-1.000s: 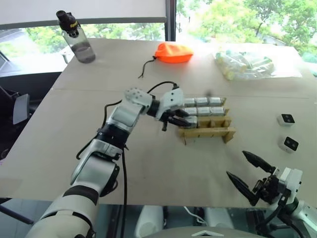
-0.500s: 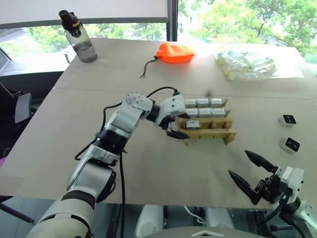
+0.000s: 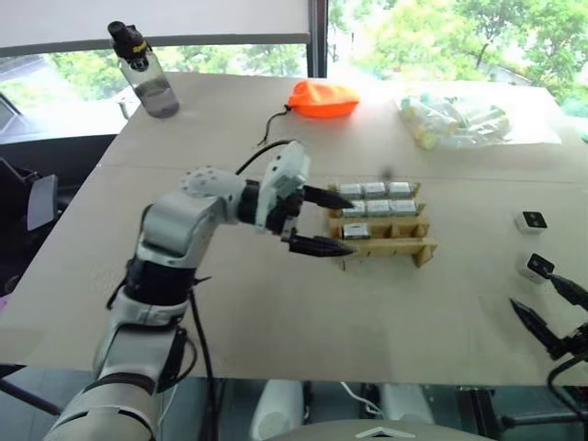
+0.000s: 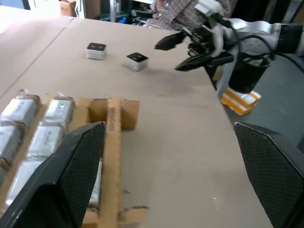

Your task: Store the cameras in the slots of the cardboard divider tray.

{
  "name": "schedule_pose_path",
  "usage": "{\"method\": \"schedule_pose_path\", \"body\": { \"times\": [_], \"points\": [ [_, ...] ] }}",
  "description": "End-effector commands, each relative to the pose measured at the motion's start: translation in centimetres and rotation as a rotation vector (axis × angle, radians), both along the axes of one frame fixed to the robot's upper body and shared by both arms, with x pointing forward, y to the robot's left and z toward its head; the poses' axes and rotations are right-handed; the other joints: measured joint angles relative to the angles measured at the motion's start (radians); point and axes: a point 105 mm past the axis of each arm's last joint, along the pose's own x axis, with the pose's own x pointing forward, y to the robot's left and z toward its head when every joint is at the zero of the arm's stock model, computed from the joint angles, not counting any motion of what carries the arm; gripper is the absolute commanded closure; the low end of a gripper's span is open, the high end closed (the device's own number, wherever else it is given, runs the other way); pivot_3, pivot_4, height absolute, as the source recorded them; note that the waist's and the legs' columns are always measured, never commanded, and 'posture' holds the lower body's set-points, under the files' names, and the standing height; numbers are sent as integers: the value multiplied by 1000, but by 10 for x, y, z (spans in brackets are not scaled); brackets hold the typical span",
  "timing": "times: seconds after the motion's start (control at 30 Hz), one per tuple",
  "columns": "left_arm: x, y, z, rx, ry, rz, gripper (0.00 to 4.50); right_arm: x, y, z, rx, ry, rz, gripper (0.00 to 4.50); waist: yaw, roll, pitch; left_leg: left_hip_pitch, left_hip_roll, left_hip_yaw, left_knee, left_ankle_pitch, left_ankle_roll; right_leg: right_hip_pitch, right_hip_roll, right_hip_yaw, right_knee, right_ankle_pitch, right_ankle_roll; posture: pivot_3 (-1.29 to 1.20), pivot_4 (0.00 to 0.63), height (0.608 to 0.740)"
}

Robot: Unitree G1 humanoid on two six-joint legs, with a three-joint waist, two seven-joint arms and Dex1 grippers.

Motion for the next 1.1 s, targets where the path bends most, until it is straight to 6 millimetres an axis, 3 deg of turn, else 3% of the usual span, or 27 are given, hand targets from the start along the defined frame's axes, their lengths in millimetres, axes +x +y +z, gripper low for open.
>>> {"method": "schedule_pose_path", "body": {
  "times": [0.03,0.13,0.3,0.47,0.87,1.1],
  "points": [
    [-26,6,16,-49,-13,-105,24,10,-30,13,-80,28,-33,50,-1,0,0,1,0,1,0,0,0,0,0,1,0,0,0,0,150,726],
    [-33,11,15,-42,-19,-100,24,19,-42,16,-117,84,5,50,0,0,0,1,0,2,0,0,0,0,0,3,1,0,0,0,150,726],
    [-30,21,13,-25,-75,30,24,37,-63,12,-116,231,44,50,1,-1,0,1,0,2,0,0,0,0,0,3,0,0,0,0,150,726],
    [-33,27,11,-32,-67,125,24,52,-72,13,-149,292,78,50,0,0,0,1,0,3,0,0,0,0,-1,3,0,0,0,0,150,726],
    [-58,38,8,-19,-85,168,24,70,-68,14,-181,402,189,50,2,1,1,1,0,3,0,0,-1,0,-1,2,-1,0,0,0,150,726],
    [-58,38,11,-14,-115,157,24,73,-65,11,-243,427,233,50,-1,1,1,1,0,3,0,0,-1,0,-1,2,-1,0,0,0,150,726]
  ]
}}
